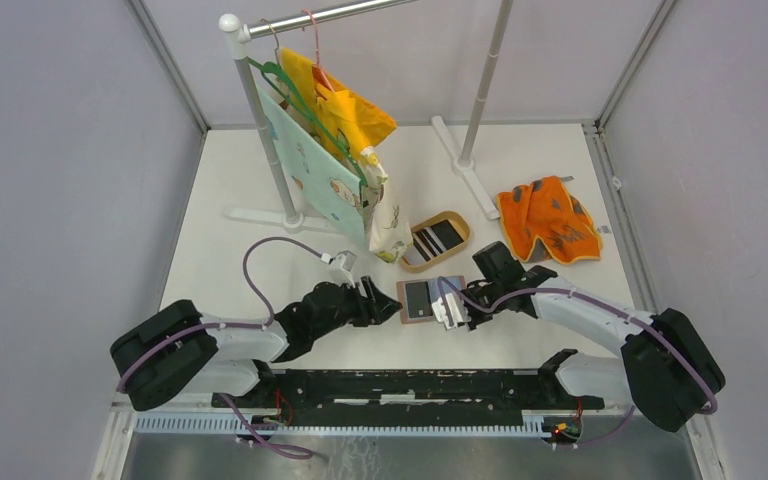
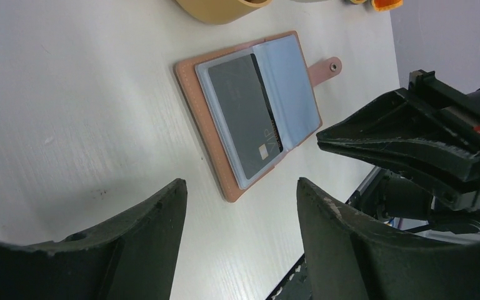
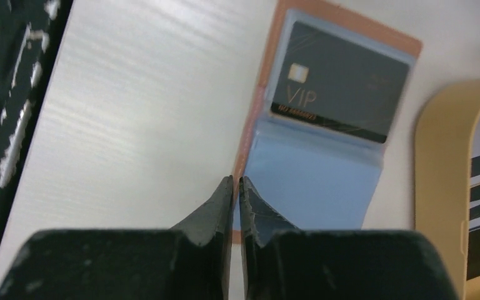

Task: Put the credit cards into the card holder
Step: Close the card holder at the center of the board.

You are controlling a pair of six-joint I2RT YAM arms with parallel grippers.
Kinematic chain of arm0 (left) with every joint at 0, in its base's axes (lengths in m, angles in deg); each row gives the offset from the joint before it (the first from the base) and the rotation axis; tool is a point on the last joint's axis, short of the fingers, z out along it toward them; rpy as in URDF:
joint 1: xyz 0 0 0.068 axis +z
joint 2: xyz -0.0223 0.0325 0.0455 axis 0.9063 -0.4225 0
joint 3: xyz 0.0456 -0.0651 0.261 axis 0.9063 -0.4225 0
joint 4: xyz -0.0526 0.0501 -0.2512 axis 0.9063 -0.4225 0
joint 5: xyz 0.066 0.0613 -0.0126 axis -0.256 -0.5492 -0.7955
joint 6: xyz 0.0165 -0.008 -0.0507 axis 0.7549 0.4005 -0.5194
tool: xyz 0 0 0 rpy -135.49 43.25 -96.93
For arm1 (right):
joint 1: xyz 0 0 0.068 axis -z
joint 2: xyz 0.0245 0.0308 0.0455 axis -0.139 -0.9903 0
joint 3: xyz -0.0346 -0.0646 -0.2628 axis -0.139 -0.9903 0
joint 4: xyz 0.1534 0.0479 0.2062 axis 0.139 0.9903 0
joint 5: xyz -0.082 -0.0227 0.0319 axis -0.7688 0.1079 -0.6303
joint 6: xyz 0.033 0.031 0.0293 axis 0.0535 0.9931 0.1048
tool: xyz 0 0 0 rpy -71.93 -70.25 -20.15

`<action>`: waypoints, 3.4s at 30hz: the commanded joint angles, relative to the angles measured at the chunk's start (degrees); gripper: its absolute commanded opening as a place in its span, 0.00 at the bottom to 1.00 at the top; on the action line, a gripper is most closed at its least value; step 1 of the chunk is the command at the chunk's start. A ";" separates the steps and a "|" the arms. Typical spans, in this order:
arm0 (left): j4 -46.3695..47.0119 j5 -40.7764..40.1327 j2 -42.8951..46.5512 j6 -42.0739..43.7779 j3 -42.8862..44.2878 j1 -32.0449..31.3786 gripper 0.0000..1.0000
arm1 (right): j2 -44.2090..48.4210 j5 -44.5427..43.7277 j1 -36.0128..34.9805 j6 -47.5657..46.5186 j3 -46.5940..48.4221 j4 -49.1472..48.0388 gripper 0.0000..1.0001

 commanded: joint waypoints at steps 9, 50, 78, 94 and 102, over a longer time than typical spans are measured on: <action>6.63 -4.50 -6.03 -8.17 -0.59 -1.23 0.77 | -5.18 -8.92 -0.12 34.80 4.82 -18.77 0.18; 52.50 9.23 -34.95 -13.85 4.25 -3.91 0.69 | -6.62 5.44 9.96 35.27 9.30 -7.89 0.23; 27.16 4.00 -34.27 -2.04 19.04 -9.48 0.66 | -21.66 9.99 15.00 30.28 11.56 1.09 0.21; 8.25 -6.64 -29.46 2.45 21.61 -10.56 0.28 | -1.51 12.32 15.72 30.08 4.84 -8.73 0.28; 8.85 -6.86 -26.05 3.70 20.53 -11.30 0.26 | -14.19 9.61 13.45 28.85 7.47 -3.88 0.22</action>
